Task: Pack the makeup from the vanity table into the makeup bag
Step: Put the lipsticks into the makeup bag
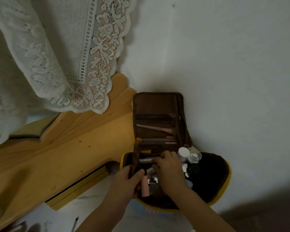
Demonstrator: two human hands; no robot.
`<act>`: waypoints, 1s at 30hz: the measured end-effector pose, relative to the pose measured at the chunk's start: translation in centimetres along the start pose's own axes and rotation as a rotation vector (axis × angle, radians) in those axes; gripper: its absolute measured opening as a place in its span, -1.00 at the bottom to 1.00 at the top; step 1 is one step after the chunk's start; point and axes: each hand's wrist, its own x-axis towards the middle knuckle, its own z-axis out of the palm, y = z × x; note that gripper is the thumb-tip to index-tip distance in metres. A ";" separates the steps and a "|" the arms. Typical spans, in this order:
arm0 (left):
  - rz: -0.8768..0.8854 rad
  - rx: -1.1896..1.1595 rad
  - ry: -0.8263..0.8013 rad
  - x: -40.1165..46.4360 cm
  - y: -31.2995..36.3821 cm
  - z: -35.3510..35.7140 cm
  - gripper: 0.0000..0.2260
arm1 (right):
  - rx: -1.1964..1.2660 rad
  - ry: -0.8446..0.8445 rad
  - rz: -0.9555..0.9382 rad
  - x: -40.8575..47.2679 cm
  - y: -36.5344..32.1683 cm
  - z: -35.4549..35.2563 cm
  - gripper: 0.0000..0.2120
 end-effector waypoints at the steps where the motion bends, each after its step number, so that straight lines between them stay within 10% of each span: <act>1: 0.009 0.005 -0.003 0.0 0.0 0.1 -0.88 | 0.147 0.082 0.002 -0.3 -0.1 -0.4 -0.97; 5: 0.044 0.018 -0.067 0.0 0.5 1.0 -0.91 | 0.886 -0.212 0.226 -1.7 -1.9 -4.2 -0.78; 9: 0.121 0.152 -0.118 0.1 0.8 1.9 -0.90 | 0.973 -0.300 0.287 -2.0 -1.6 -6.0 -0.80; 14: 0.185 0.159 -0.048 1.2 1.6 1.3 -0.91 | 0.846 0.024 0.439 -1.4 0.7 -5.5 -0.85; 18: 0.142 0.115 -0.053 1.5 2.1 0.6 -0.90 | 0.688 -0.044 0.502 -0.7 1.4 -2.8 -0.91; 30: 0.053 0.089 -0.033 2.1 2.1 0.8 -0.76 | -0.083 -0.002 -0.003 -0.5 1.7 0.2 -0.75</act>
